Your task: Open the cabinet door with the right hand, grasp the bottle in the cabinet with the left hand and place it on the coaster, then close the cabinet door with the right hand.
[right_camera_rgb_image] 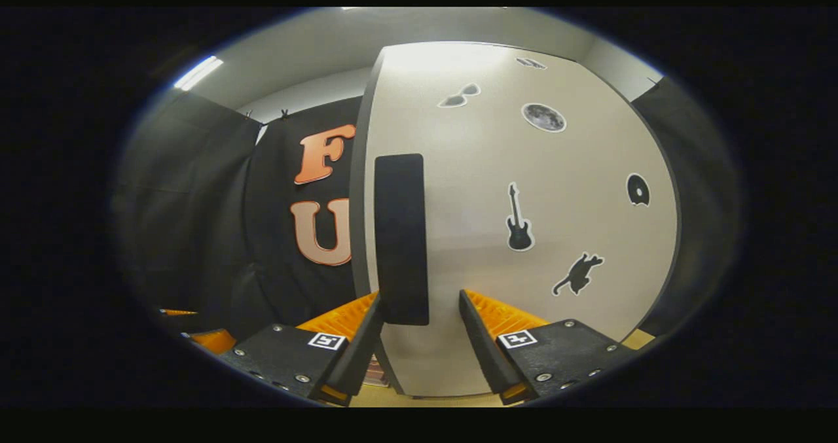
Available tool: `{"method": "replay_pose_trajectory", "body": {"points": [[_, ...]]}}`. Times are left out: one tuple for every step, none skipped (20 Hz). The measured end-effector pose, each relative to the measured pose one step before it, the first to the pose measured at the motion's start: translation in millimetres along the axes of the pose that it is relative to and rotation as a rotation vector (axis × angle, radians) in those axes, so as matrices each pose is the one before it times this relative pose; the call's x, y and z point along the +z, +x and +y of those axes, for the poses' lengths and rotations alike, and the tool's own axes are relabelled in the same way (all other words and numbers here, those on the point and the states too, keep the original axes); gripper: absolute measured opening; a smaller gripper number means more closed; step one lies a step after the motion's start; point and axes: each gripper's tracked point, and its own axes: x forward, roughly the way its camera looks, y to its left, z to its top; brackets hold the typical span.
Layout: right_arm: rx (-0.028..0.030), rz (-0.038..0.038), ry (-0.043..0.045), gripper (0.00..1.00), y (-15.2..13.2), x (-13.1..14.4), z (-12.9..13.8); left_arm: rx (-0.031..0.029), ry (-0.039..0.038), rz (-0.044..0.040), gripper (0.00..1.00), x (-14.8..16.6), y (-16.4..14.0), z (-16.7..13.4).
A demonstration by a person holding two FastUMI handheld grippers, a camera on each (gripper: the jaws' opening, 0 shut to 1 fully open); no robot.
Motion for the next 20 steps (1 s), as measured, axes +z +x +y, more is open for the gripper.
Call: {"method": "replay_pose_trajectory", "body": {"points": [[0.00084, 0.00001, -0.00076, 0.72, 1.56, -0.01, 0.94, -0.00063, 0.00043, -0.0009, 0.97, 0.62, -0.23, 0.91], [-0.00138, -0.00043, -0.00123, 0.77, 1.82, -0.13, 0.72, -0.00187, 0.00036, -0.00088, 0.97, 0.75, 0.08, 0.55], [-0.00316, 0.0013, -0.00267, 0.76, 1.16, -0.37, 0.59, -0.00378, -0.00011, -0.00026, 0.97, -0.79, 0.17, 0.26], [-0.0023, -0.00301, -0.00093, 0.77, -2.48, 1.62, 1.2, -0.00467, -0.00132, -0.00149, 0.97, 0.5, -0.15, 0.14], [-0.00414, 0.00124, -0.00506, 0.78, 2.75, -2.18, 1.62, -0.00634, -0.00201, -0.00143, 0.97, 1.03, -0.61, -0.29], [0.00028, 0.00123, -0.00585, 0.75, 0.64, -0.09, 2.1, -0.00766, -0.00198, -0.00089, 0.97, 1.01, -0.2, 0.21], [0.00141, 0.00756, 0.00155, 0.86, -2.06, -1.37, 3.75, -0.00803, 0.00075, 0.00008, 0.99, -0.92, 1.39, 0.44], [-0.00248, 0.00347, 0.0027, 0.81, -3.84, -0.18, 3.3, -0.01022, 0.0011, -0.00328, 0.97, 1.07, 0.21, 0.09], [-0.00126, 0.00043, -0.00363, 0.83, -5.02, 1.92, 3.01, -0.01103, 0.00217, 0.00106, 0.97, 1.37, 0.13, -0.92], [-0.004, -0.0004, -0.01199, 0.83, -7.91, 1.71, 2.31, -0.01068, 0.0017, 0.00128, 0.98, 0.11, -0.57, 0.18], [-0.00702, -0.00408, -0.01411, 0.86, -8.41, 1.98, 2.1, -0.008, -0.00116, -0.00515, 0.98, 1.95, -0.88, -0.93], [-0.00701, -0.00551, -0.01258, 0.87, -11.5, 2.33, -0.53, -0.00314, -0.00322, -0.00849, 0.99, 3.73, -1.29, -0.08], [-0.00202, -0.00536, -0.01199, 0.88, -11.03, 1.96, 0.07, 0.0019, -0.00499, -0.01049, 0.97, 4.0, -1.6, -0.11], [0.00025, 0.00142, -0.00949, 0.9, -11.05, 1.38, -0.31, 0.01139, -0.00126, -0.00534, 0.99, 3.65, -2.66, 0.98], [0.0023, 0.00453, -0.00804, 0.92, -10.76, 0.72, -1.01, 0.0112, -0.00105, -0.00523, 0.97, 2.8, -3.63, 0.71], [0.00221, 0.00261, -0.00637, 0.92, -11.98, -0.01, -2.52, 0.00913, -0.00222, -0.00194, 0.99, 3.35, -2.61, -0.91], [-0.00309, -0.00354, -0.00567, 0.93, -11.58, 0.72, -3.83, 0.00581, -0.00724, -0.00552, 0.99, 3.42, -4.14, -3.28], [-0.00175, -0.00281, -0.00675, 0.93, -11.54, 0.7, -4.36, 0.00596, -0.0101, -0.00448, 0.99, 4.14, -4.15, -2.56], [-0.0018, 0.00048, -0.00823, 0.94, -11.07, -0.31, -4.61, 0.00834, -0.00778, -0.00469, 0.97, 3.99, -5.04, -2.55], [0.00108, -0.00212, -0.01057, 0.94, -11.61, -0.1, -5.41, 0.01645, -0.0045, -0.0022, 0.97, 3.35, -6.27, -0.87]]}}
